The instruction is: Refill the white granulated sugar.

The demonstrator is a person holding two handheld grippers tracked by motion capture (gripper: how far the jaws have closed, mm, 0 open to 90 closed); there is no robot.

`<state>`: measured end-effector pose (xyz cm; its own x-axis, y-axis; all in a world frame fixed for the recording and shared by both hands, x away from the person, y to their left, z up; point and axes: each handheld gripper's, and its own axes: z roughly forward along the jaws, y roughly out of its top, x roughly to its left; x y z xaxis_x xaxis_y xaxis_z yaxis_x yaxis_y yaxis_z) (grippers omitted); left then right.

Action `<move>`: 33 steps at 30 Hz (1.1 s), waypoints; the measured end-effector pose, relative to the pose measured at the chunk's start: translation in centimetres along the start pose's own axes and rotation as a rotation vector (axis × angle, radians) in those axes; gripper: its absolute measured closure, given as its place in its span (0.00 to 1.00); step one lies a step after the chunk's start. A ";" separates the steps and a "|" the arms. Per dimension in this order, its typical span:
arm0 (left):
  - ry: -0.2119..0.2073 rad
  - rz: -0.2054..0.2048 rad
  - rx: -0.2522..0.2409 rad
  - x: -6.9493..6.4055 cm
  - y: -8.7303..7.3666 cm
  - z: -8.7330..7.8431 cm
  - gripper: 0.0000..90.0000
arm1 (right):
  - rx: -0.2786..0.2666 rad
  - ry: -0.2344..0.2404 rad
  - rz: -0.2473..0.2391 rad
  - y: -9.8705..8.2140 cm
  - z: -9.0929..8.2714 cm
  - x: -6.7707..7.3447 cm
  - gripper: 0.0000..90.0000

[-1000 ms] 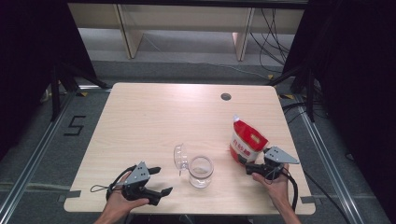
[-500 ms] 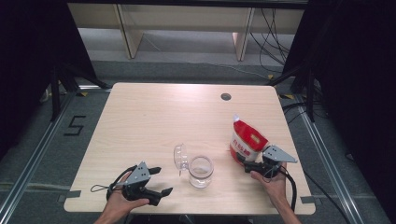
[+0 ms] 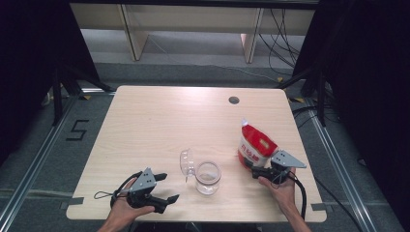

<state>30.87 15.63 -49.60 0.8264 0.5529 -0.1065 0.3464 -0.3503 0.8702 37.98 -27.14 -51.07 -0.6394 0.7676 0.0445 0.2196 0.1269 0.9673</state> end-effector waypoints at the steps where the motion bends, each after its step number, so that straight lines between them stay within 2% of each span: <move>1: 0.000 0.000 0.000 0.0 0.0 0.0 0.17 | -0.004 0.000 -0.017 0.0 0.1 -0.2 0.23; 2: 0.000 0.000 0.000 0.0 0.0 0.0 0.17 | -0.023 -0.016 -0.018 0.0 0.1 -0.2 0.23; 3: 0.000 0.000 0.000 0.0 0.0 0.0 0.17 | -0.023 -0.016 -0.018 0.0 0.1 -0.2 0.23; 4: 0.001 -0.003 0.003 0.0 0.0 0.0 0.17 | -0.046 -0.008 -0.016 0.0 0.2 -0.2 0.23; 5: -0.001 -0.003 0.002 0.0 0.0 0.0 0.17 | -0.036 0.002 -0.048 0.1 0.2 -0.6 0.23; 6: -0.001 -0.004 0.001 0.0 0.0 0.0 0.17 | -0.038 0.003 -0.037 0.0 0.2 -0.5 0.23; 7: 0.001 -0.003 -0.001 0.0 0.0 0.0 0.17 | -0.037 0.003 -0.047 0.0 0.2 -0.6 0.23; 8: 0.004 0.002 -0.002 0.0 0.0 0.0 0.17 | -0.044 -0.016 -0.009 0.0 0.2 -0.3 0.23; 9: 0.010 -0.001 0.002 0.0 0.0 -0.1 0.17 | -0.052 -0.018 -0.025 0.0 0.2 -0.4 0.23; 12: 0.003 -0.003 -0.001 0.0 0.0 0.0 0.17 | -0.048 -0.018 -0.018 0.0 0.2 -0.3 0.23; 16: 0.000 -0.004 -0.001 0.0 0.0 0.0 0.17 | -0.013 0.017 -0.048 0.0 0.2 -0.5 0.24; 18: 0.002 -0.003 0.003 -0.1 0.0 0.0 0.17 | -0.013 0.008 -0.050 0.0 0.2 -0.5 0.24; 19: 0.002 -0.003 0.004 -0.1 0.0 0.0 0.17 | -0.023 0.021 -0.014 -0.1 0.2 -0.2 0.24; 20: 0.001 -0.003 0.004 -0.1 0.0 0.0 0.17 | -0.010 0.011 -0.004 -0.1 0.2 -0.1 0.24; 21: 0.005 -0.003 0.003 -0.1 0.0 0.0 0.17 | -0.020 -0.004 -0.029 -0.1 0.3 -0.3 0.24; 23: 0.001 -0.002 0.004 -0.1 0.0 0.0 0.17 | -0.013 0.002 -0.020 -0.1 0.2 -0.2 0.25; 24: 0.002 -0.002 0.005 -0.1 0.0 0.0 0.17 | -0.032 0.023 -0.021 -0.1 0.5 -0.3 0.26; 25: 0.005 -0.003 0.003 -0.1 0.0 0.0 0.17 | -0.023 0.007 -0.035 -0.2 0.5 -0.4 0.26; 28: 0.001 -0.004 0.004 -0.1 0.0 0.0 0.17 | -0.009 0.004 -0.035 -0.3 0.4 -0.5 0.26; 30: 0.002 -0.003 0.004 -0.1 0.0 0.0 0.17 | -0.017 0.014 0.002 -0.3 0.4 -0.3 0.27; 31: 0.000 -0.004 0.003 -0.1 0.0 0.0 0.17 | -0.009 0.004 -0.022 -0.4 0.4 -0.5 0.28; 33: -0.003 0.001 0.001 -0.1 0.0 0.0 0.17 | -0.016 0.009 -0.009 -0.4 0.4 -0.4 0.28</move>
<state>30.85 15.57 -49.61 0.8278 0.5507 -0.1070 0.3464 -0.3517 0.8697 38.47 -27.22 -51.54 -0.6482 0.7605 0.0383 0.2025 0.1236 0.9714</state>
